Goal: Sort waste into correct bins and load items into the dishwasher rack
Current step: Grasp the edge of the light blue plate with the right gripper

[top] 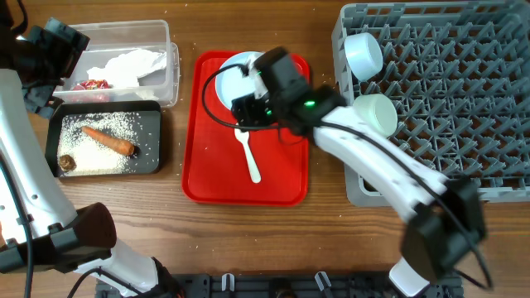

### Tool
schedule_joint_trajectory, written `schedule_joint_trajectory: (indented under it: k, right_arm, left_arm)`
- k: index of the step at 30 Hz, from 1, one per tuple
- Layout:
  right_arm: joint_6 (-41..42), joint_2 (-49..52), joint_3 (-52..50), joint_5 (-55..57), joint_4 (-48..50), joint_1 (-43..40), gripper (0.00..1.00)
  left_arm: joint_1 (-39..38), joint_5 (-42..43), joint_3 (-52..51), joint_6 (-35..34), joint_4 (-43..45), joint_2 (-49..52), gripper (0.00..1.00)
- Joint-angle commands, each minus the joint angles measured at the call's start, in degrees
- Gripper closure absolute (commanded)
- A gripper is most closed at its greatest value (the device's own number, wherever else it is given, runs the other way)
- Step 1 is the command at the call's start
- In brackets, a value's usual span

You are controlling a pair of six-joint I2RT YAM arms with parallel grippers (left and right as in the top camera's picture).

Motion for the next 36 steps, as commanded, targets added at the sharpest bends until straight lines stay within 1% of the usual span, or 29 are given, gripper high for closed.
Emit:
schedule_joint_trajectory:
  k: [1, 3, 5, 7, 8, 13, 16, 18, 22, 24, 26, 29, 30, 31, 32, 36]
  right_arm:
    - [13.7, 5.3, -0.5, 0.4, 0.3, 0.8, 0.24]
    - [20.2, 6.1, -0.5, 6.2, -0.5, 0.4, 0.25]
    - [22.3, 6.1, -0.4, 12.0, -0.4, 0.2, 0.25]
    - [25.6, 6.1, -0.3, 16.8, 0.6, -1.0, 0.30]
    - [26.3, 6.5, -0.3, 17.4, 1.2, -2.0, 0.31]
    - [28.4, 9.6, -0.3, 16.6, 2.2, -5.3, 0.31]
    - [29.7, 12.5, -0.3, 11.8, 4.6, -7.1, 0.35]
    - [31.3, 14.2, -0.3, 10.8, 6.6, -7.5, 0.37]
    - [32.7, 17.1, -0.3, 9.7, 9.9, -7.3, 0.50]
    - [32.5, 18.2, -0.3, 9.8, 9.9, -7.3, 0.51]
    - [32.4, 18.9, -0.3, 9.2, 9.4, -7.8, 0.57]
    - [32.4, 18.9, -0.3, 9.1, 9.1, -8.0, 0.77]
    - [32.4, 18.9, -0.3, 9.1, 8.6, -8.0, 0.87]
    - [32.4, 18.9, -0.3, 9.1, 8.2, -8.0, 0.93]
    - [32.4, 18.9, -0.3, 9.0, 7.7, -8.0, 0.96]
    - [32.2, 18.9, -0.3, 7.2, 6.4, -8.2, 0.96]
  left_arm:
    - [0.2, -0.6, 0.1, -1.0, 0.0, 0.1, 0.00]
    - [0.2, -0.6, 0.1, -1.0, 0.0, 0.1, 0.00]
    - [0.2, -0.6, 0.1, -1.0, 0.0, 0.1, 0.00]
    - [0.2, -0.6, 0.1, -1.0, 0.0, 0.1, 0.00]
    - [0.2, -0.6, 0.1, -1.0, 0.0, 0.1, 0.00]
    - [0.2, -0.6, 0.1, -1.0, 0.0, 0.1, 0.00]
    - [0.2, -0.6, 0.1, -1.0, 0.0, 0.1, 0.00]
    - [0.2, -0.6, 0.1, -1.0, 0.0, 0.1, 0.00]
    - [0.2, -0.6, 0.1, -1.0, 0.0, 0.1, 0.00]
    - [0.2, -0.6, 0.1, -1.0, 0.0, 0.1, 0.00]
    - [0.2, -0.6, 0.1, -1.0, 0.0, 0.1, 0.00]
    - [0.2, -0.6, 0.1, -1.0, 0.0, 0.1, 0.00]
    - [0.2, -0.6, 0.1, -1.0, 0.0, 0.1, 0.00]
    - [0.2, -0.6, 0.1, -1.0, 0.0, 0.1, 0.00]
    - [0.2, -0.6, 0.1, -1.0, 0.0, 0.1, 0.00]
    - [0.2, -0.6, 0.1, -1.0, 0.0, 0.1, 0.00]
